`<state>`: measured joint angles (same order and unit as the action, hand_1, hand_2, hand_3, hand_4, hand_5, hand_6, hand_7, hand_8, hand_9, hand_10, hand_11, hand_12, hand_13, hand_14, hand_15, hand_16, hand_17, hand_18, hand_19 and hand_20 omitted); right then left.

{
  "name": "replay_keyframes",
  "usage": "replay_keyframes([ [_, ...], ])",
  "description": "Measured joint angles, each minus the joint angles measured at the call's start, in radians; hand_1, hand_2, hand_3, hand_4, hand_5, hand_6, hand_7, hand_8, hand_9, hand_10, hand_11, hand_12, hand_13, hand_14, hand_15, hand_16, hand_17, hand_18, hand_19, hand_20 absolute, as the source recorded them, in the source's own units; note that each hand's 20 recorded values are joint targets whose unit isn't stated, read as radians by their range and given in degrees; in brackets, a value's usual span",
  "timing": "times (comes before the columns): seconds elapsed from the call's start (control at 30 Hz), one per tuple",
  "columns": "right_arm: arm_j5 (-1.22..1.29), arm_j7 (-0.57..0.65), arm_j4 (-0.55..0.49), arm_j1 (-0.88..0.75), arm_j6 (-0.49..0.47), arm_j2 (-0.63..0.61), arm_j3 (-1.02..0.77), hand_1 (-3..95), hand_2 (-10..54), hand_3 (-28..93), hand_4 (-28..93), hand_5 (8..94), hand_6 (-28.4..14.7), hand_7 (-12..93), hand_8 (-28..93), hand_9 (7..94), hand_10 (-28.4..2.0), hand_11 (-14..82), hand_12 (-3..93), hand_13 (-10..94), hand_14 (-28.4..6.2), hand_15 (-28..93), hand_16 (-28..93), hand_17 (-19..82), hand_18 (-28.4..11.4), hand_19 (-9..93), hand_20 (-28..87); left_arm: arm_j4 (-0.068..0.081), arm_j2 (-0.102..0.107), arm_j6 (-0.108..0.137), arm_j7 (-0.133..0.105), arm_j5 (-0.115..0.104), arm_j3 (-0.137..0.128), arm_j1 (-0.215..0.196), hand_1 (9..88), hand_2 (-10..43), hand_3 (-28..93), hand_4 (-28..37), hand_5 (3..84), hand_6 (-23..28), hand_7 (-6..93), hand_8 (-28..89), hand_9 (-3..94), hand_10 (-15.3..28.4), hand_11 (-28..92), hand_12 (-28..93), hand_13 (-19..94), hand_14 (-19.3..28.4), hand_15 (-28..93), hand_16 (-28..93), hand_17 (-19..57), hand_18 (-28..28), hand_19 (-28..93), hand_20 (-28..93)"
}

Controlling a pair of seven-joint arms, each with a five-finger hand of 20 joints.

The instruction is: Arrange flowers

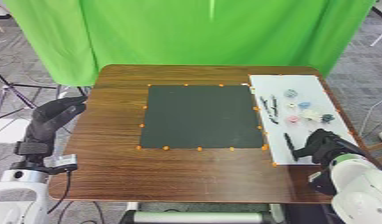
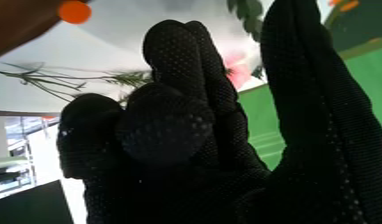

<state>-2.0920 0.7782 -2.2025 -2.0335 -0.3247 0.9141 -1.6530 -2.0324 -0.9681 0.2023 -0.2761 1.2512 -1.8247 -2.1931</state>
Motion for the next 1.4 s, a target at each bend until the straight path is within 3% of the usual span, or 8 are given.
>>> replay_keyframes([
  [0.2, -0.044, 0.003, 0.013, -0.002, 0.005, 0.008, 0.031, 52.2, -9.5, 45, -13, 58.1, -3.8, 38, 11, 76.2, -13.9, 46.8, 38.4, 91, -1.5, 58, 35, 70, -6.3, 93, 29, 0.000, 0.000, -0.003, 0.003, 0.000, 0.000, 0.000, 35.4, -9.5, 56, -18.9, 45.4, 3.0, 23.2, -10, 46.5, 12.8, 28, 16, 40, 16.6, 22, 2, 7.6, 10.8, 9, 16],
  [0.37, -0.050, 0.005, 0.016, 0.005, 0.010, 0.019, 0.046, 57.4, -9.5, 36, -8, 57.9, -3.9, 40, 22, 77.7, -13.8, 47.4, 38.4, 93, -1.2, 57, 35, 70, -6.3, 93, 29, 0.000, 0.000, -0.005, 0.008, 0.000, 0.000, 0.000, 35.5, -9.5, 56, -18.6, 45.5, 3.1, 23.1, -10, 46.5, 12.9, 28, 16, 40, 16.6, 22, 2, 7.6, 10.7, 9, 16],
  [0.57, -0.017, 0.007, 0.025, 0.013, 0.021, 0.030, 0.051, 66.1, -9.5, 23, 0, 61.4, -3.7, 38, 26, 81.1, -13.3, 45.0, 36.8, 94, -1.2, 57, 34, 72, -6.2, 93, 28, -0.001, -0.002, -0.005, 0.011, 0.000, 0.000, 0.000, 35.8, -9.5, 56, -17.8, 45.6, 3.1, 23.1, -10, 46.5, 12.9, 28, 16, 40, 16.6, 22, 2, 7.6, 10.7, 9, 16],
  [0.77, 0.078, 0.011, 0.032, 0.031, 0.037, 0.031, 0.041, 66.4, -9.4, 38, -8, 67.4, -3.7, 31, 27, 84.2, -12.6, 41.4, 34.8, 94, -1.4, 58, 30, 72, -6.5, 92, 28, -0.002, -0.005, -0.006, 0.014, -0.002, -0.001, 0.000, 35.9, -9.5, 56, -17.2, 45.7, 3.2, 23.0, -10, 46.6, 12.9, 28, 16, 40, 16.6, 22, 2, 7.6, 10.7, 9, 15],
  [0.97, 0.112, 0.015, 0.042, 0.042, 0.047, 0.029, 0.035, 70.1, -6.4, 37, -6, 70.8, -3.9, 29, 28, 86.4, -12.2, 39.5, 34.3, 94, -1.1, 59, 29, 73, -6.7, 92, 29, -0.002, -0.008, -0.010, 0.016, -0.005, -0.001, 0.000, 35.9, -9.5, 56, -16.8, 45.8, 3.2, 22.7, -10, 46.5, 12.8, 28, 16, 40, 16.6, 22, 2, 7.5, 10.7, 9, 16],
  [1.23, 0.126, -0.026, 0.059, 0.039, 0.074, 0.019, 0.039, 63.0, -9.4, 52, -7, 69.0, -4.1, 43, 21, 85.9, -11.2, 47.6, 36.0, 94, 0.1, 66, 30, 73, -8.8, 93, 43, -0.003, -0.010, -0.010, 0.018, -0.013, -0.001, 0.000, 36.0, -9.5, 56, -16.5, 45.9, 3.3, 22.7, -10, 46.5, 12.9, 28, 16, 40, 16.6, 22, 2, 7.5, 10.7, 9, 16],
  [1.4, 0.112, -0.099, 0.066, 0.014, 0.195, 0.011, 0.062, 60.0, -9.5, 58, -6, 69.5, -4.5, 45, 21, 86.7, -10.8, 49.3, 36.1, 94, 0.9, 69, 29, 74, -8.8, 93, 46, -0.004, -0.010, -0.010, 0.020, -0.018, 0.000, 0.000, 36.1, -9.5, 56, -16.4, 45.9, 3.3, 22.7, -10, 46.5, 12.8, 28, 16, 40, 16.6, 22, 2, 7.5, 10.7, 9, 16],
])
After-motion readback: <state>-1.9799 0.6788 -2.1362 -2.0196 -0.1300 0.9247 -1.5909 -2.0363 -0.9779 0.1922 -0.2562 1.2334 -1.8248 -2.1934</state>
